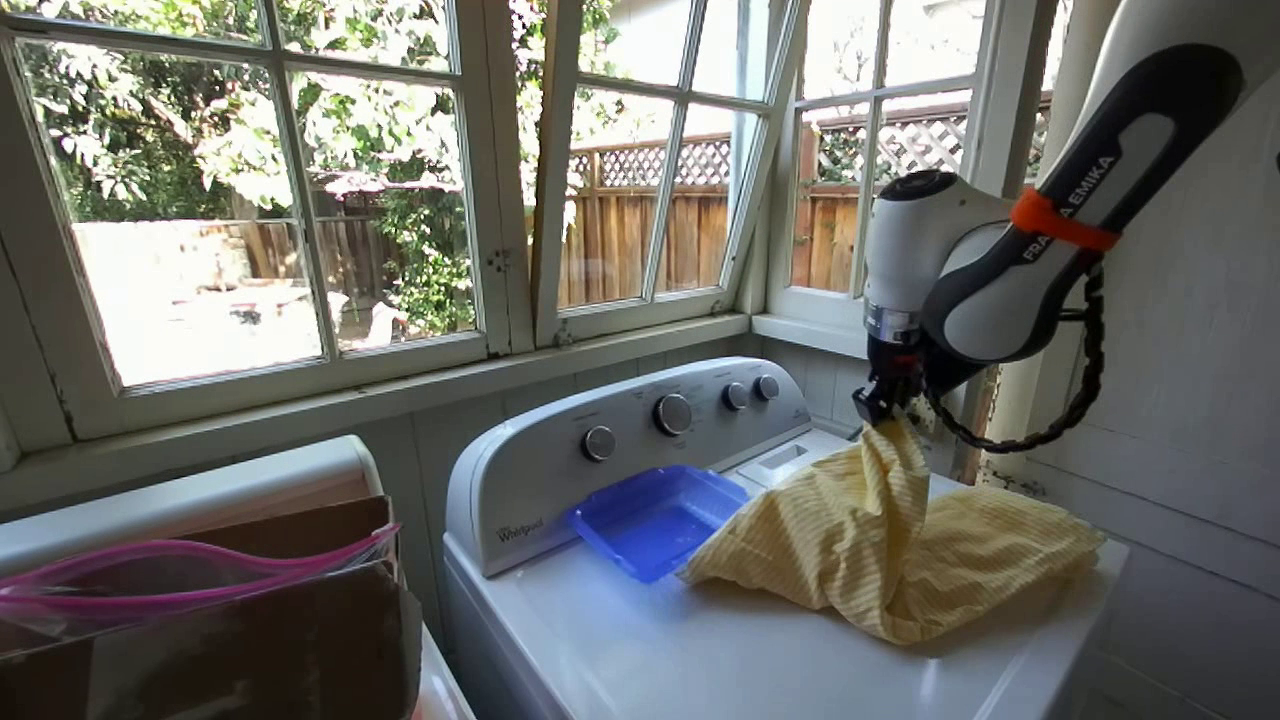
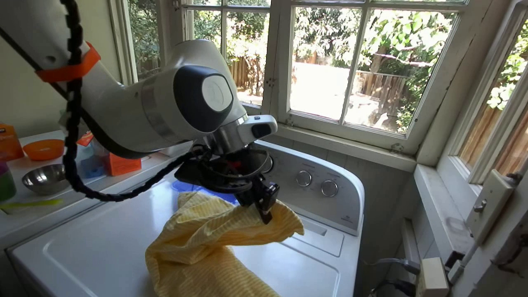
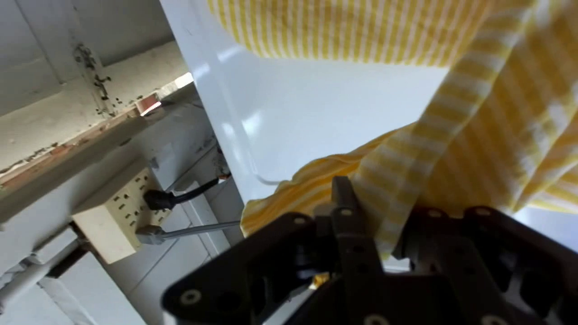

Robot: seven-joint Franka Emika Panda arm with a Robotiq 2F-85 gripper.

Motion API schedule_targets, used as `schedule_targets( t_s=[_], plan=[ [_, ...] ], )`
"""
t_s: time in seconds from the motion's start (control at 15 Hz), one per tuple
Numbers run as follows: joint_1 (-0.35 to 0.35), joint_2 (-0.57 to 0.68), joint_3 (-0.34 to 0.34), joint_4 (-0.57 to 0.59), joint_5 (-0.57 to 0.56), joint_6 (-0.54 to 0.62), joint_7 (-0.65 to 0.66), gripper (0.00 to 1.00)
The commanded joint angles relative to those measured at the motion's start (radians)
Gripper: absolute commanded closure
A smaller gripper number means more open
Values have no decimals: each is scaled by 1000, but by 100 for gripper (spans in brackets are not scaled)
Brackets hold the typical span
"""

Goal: Fold the yellow towel from left to right then move it to the left.

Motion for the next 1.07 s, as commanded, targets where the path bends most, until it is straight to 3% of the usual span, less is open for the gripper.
schedule_targets(
  t_s=[0.0,0.2,0.27,0.6,0.67,1.0],
  plan=[
    [0,-4,-2,0,-13,-13,14,92],
    [3,-9,-2,0,-18,-20,21,92],
    [5,-15,-6,4,-64,-42,61,98],
    [-28,10,-65,48,-205,-193,216,98],
    [130,9,-248,51,-203,-212,219,98],
    [308,54,-497,46,-87,-251,140,98]
  ],
)
